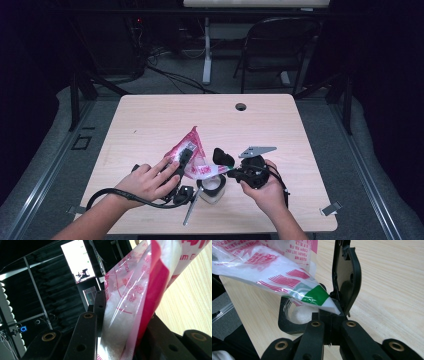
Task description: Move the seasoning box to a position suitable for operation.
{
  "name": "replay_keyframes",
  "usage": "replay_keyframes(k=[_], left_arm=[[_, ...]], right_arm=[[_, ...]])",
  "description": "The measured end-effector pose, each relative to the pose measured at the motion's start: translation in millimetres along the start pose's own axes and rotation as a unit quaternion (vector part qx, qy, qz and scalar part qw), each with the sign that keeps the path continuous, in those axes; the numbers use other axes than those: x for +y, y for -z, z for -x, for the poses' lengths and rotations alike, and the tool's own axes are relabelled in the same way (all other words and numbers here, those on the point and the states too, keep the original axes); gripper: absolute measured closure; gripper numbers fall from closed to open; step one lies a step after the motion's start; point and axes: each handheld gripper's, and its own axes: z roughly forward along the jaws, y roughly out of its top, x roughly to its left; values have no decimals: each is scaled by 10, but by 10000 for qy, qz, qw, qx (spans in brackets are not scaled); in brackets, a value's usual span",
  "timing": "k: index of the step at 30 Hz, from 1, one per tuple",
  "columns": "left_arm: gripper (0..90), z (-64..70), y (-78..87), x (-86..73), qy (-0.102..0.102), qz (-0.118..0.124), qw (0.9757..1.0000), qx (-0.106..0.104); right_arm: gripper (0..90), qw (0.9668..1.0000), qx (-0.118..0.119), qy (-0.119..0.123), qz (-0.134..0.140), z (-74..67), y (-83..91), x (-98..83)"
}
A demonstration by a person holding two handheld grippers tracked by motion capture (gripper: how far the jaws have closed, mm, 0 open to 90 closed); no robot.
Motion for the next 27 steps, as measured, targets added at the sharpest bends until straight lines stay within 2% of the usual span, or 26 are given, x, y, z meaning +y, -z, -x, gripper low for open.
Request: replay_keyframes(k=[5, 9, 10, 12, 14, 16, 17, 18, 23, 24, 26, 27], left_arm=[[762, -1, -2, 12, -89, 23, 10000, 30], [762, 9, -7, 17, 3, 39, 10000, -67], [762, 19, -8, 21, 1, 59, 10000, -18], [762, 22, -5, 31, -110, 80, 9999, 47], [762, 46, -10, 31, -50, 81, 9999, -45], [763, 47, -5, 34, -156, 93, 9998, -8], [763, 49, -7, 34, -142, 79, 9998, -73], [763, 63, -10, 33, -133, 72, 9999, -24], [766, 80, -25, 21, -147, 22, 9999, -62], [766, 68, -29, 10, -116, 1, 9999, -110], [766, 43, -36, -22, 5, -40, 10000, -74], [766, 10, -41, -37, 3, -71, 9999, -80]], right_arm=[[900, 10000, 1, -31, 5, 3, 1, -12], [900, 10000, -4, -45, -18, 5, -12, -28], [900, 10000, 2, -43, -17, 5, -20, -33], [900, 10000, -31, -29, -50, 6, -25, -38], [900, 10000, -33, -51, -28, 5, -20, -39], [900, 10000, -35, -64, -10, 10, -4, -37], [900, 10000, -19, -77, 5, 9, 0, -35], [900, 10000, -4, -79, 23, 7, 2, -33], [900, 10000, -39, -40, 31, -25, 1, -21], [900, 10000, -33, -13, 49, -24, 1, -19], [900, 10000, 11, -27, 67, -35, 9, -12], [900, 9999, 15, -33, 102, -44, 11, -9]])
